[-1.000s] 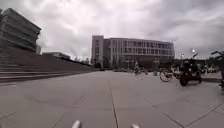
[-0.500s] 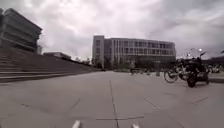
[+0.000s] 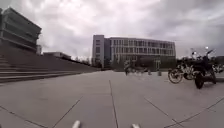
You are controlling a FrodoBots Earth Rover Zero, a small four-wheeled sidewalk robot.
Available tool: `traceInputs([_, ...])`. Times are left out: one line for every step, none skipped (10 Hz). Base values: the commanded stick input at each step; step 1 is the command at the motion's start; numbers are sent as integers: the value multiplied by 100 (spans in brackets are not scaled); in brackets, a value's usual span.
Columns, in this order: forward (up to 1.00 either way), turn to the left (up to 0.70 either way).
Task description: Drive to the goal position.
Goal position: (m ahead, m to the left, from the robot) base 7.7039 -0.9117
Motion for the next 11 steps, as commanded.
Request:
traceInputs([70, -1])
traceInputs([70, -1])
traceInputs([70, -21])
traceInputs([70, -12])
traceInputs([70, -1])
traceInputs([70, -19])
traceInputs([70, -31])
traceInputs([70, -17])
traceInputs([70, -5])
traceInputs([70, -1])
traceInputs([70, -1])
